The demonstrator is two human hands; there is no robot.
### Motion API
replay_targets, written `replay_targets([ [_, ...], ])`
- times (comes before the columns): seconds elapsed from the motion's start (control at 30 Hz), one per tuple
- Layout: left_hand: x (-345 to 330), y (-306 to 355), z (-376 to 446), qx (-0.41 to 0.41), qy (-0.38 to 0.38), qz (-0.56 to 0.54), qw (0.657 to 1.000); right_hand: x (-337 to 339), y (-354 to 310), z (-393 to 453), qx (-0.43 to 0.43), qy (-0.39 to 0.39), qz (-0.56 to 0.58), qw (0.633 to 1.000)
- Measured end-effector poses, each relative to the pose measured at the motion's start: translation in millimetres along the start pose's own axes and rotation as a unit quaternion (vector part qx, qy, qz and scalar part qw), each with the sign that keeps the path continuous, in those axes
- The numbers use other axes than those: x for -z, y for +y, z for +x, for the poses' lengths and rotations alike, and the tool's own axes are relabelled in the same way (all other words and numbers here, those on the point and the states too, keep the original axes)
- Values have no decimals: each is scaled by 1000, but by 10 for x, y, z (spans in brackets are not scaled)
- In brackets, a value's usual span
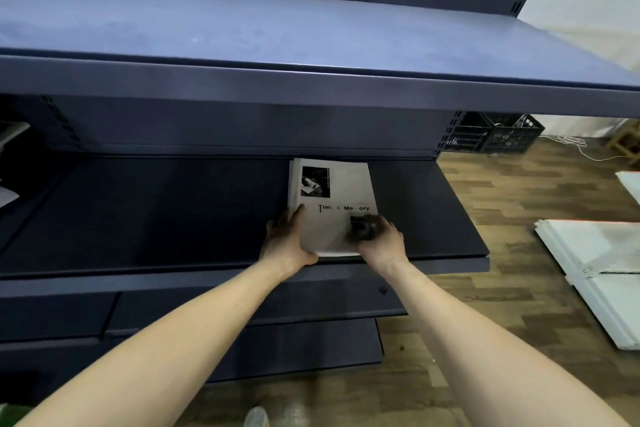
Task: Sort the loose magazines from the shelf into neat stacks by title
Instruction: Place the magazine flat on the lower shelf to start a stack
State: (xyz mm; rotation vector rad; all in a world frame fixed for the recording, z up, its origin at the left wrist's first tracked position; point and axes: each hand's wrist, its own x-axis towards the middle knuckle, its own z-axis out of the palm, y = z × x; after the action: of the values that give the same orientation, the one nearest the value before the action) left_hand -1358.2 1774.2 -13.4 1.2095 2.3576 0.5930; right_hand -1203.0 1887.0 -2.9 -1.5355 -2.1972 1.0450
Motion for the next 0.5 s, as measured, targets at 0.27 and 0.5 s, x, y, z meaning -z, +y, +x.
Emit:
replay_targets([
  [0.27, -89, 156, 161, 7, 31, -68, 997, 149, 215, 214, 30, -67, -120, 990],
  [0.5, -159, 247, 189, 33, 34, -49, 998, 150, 321, 285, 64, -21, -100, 993],
])
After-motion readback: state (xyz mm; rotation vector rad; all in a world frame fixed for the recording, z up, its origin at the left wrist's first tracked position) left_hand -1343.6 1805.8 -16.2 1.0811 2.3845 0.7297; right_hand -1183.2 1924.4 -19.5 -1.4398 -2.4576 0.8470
